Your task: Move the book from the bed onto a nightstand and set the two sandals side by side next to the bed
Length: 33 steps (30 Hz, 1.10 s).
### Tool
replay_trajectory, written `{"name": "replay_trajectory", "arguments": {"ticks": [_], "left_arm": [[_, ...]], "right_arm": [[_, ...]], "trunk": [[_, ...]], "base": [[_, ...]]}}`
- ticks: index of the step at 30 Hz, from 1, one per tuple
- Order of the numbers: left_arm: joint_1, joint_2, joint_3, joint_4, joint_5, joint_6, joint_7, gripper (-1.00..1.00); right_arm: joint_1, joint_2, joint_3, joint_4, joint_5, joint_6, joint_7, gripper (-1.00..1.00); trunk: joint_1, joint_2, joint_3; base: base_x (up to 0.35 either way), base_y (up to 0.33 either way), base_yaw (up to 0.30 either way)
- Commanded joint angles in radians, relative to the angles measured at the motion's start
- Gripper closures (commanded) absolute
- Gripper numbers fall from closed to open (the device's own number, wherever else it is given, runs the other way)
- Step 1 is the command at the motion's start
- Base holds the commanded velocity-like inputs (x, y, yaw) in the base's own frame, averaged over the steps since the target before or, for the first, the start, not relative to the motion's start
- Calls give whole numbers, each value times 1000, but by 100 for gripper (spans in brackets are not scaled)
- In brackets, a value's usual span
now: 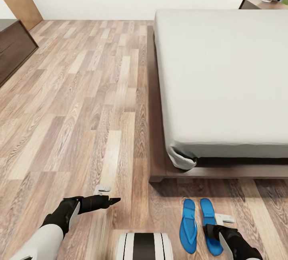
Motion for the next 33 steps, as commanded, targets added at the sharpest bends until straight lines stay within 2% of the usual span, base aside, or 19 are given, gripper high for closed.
{"name": "replay_trajectory", "arguments": {"ticks": [1, 13, 20, 25, 31, 33], "left_arm": [[-1, -1, 8, -1, -6, 9, -7, -100], [-1, -1, 6, -1, -6, 9, -6, -100], [-1, -1, 6, -1, -6, 9, -6, -100], [-1, -1, 6, -1, -6, 9, -5, -100], [-1, -1, 6, -1, -6, 9, -5, -100], [-1, -1, 6, -1, -6, 9, -6, -100]], "right_arm": [[0, 1, -5, -2, 9, 5, 2, 100], [0, 0, -5, -2, 9, 6, 2, 100], [0, 1, -5, -2, 9, 5, 2, 100], [0, 1, -5, -2, 9, 5, 2, 100], [0, 0, -5, -2, 9, 5, 2, 100], [0, 0, -5, -2, 9, 5, 2, 100]], "trunk": [[0, 0, -1], [0, 0, -1], [3, -2, -28], [3, -2, -28], [6, -3, -51], [6, -3, -51]], "base": [[0, 127, 0], [0, 14, 0], [0, 0, 0], [0, 0, 0], [0, 0, 0], [0, 0, 0]]}}
